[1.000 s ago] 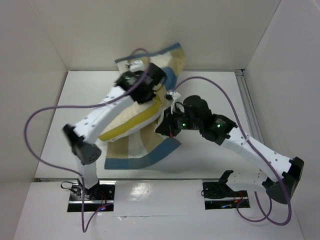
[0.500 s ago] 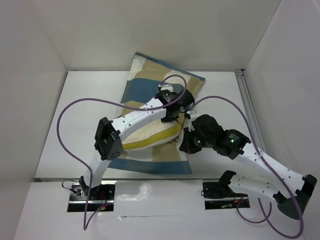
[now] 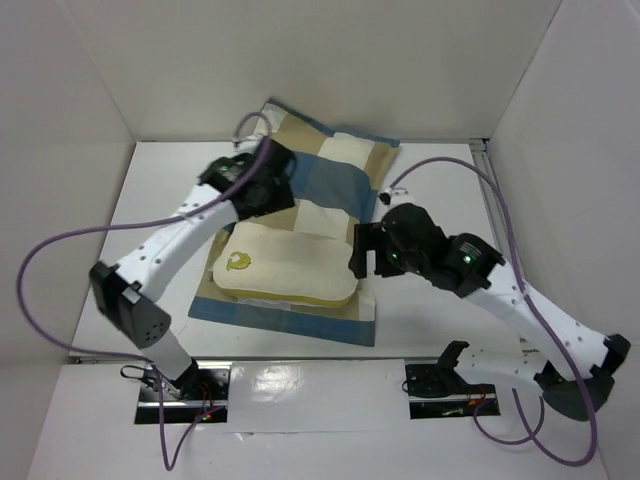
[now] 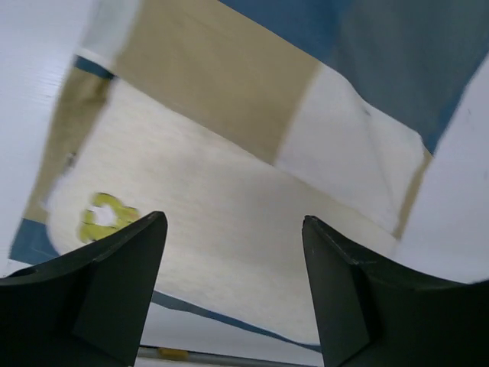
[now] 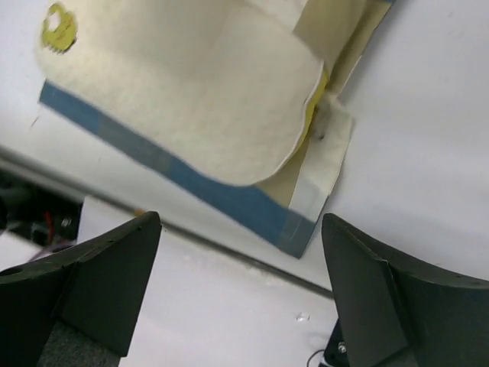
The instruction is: Put the pillow into the pillowcase
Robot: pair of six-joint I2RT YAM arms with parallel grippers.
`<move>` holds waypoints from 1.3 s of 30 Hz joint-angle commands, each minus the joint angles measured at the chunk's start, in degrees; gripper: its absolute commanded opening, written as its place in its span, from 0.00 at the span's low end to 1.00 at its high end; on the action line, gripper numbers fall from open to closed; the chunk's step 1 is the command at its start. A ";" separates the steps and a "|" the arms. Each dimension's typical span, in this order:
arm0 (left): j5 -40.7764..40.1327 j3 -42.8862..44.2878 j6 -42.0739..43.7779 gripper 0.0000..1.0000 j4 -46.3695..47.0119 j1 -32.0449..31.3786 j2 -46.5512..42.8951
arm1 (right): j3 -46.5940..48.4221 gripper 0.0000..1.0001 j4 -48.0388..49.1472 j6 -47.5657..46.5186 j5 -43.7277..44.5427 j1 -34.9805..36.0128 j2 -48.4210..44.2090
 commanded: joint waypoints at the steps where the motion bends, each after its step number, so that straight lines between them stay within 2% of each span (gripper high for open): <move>1: 4.20 -9.28 5.24 0.84 3.46 10.46 -7.26 | 5.93 0.93 6.82 -1.15 8.82 0.31 9.80; 3: 5.62 -15.07 5.86 0.82 4.96 15.02 -10.25 | 9.01 0.93 8.94 -1.16 9.97 0.31 14.81; 5: 6.50 -18.16 7.62 0.82 7.06 16.54 -11.74 | 12.01 0.93 14.27 -2.56 9.97 -0.22 20.45; 8: 9.21 -24.14 9.29 0.82 10.66 21.01 -12.37 | 12.55 0.83 22.80 -4.58 1.56 -0.75 27.21; 10: 11.23 -29.83 9.29 0.82 14.95 24.78 -12.37 | 14.47 0.82 24.68 -5.46 -3.18 -0.75 34.13; 15: 20.55 -39.70 10.53 0.77 23.06 26.30 -9.03 | 11.77 0.80 27.49 -4.94 -6.82 -2.14 41.73; 18: 23.89 -42.61 8.07 0.76 25.25 21.13 -9.03 | 6.23 0.80 27.50 -3.44 -4.89 -6.01 41.57; 19: 25.56 -43.13 7.54 0.76 25.96 16.85 -9.03 | 4.65 0.80 26.71 -2.83 -3.75 -7.32 40.78; 22: 26.19 -41.66 5.51 0.76 25.96 9.11 -9.64 | -1.59 0.80 25.48 -2.83 -2.51 -15.05 36.21; 24: 26.19 -39.11 5.51 0.81 25.18 6.36 -9.64 | -4.15 0.80 25.47 -4.40 -1.81 -19.80 32.34; 27: 21.45 -35.23 6.48 0.87 20.70 4.59 -11.13 | -3.11 0.83 24.16 -6.34 -1.81 -21.40 28.38; 28: 19.96 -35.23 7.00 0.88 19.91 4.59 -12.01 | -2.40 0.84 23.46 -7.13 -1.81 -20.79 27.59; 31: 20.56 -38.73 7.01 1.00 19.20 9.67 -17.62 | 1.11 0.89 22.32 -7.75 0.21 -16.05 26.18; 32: 21.08 -41.27 7.01 1.00 19.20 12.12 -19.03 | 1.82 0.91 22.31 -7.75 1.17 -14.21 26.18; 35: 23.37 -47.25 6.22 1.00 20.51 14.25 -23.96 | 4.20 0.95 22.31 -7.75 4.87 -5.95 26.97; 36: 24.07 -48.75 4.39 1.00 21.56 14.26 -24.93 | 4.72 0.97 22.31 -7.75 7.31 -1.84 28.62; 39: 25.40 -55.06 2.09 0.98 23.85 12.60 -29.23 | 5.34 0.99 21.70 -8.27 10.40 3.37 31.53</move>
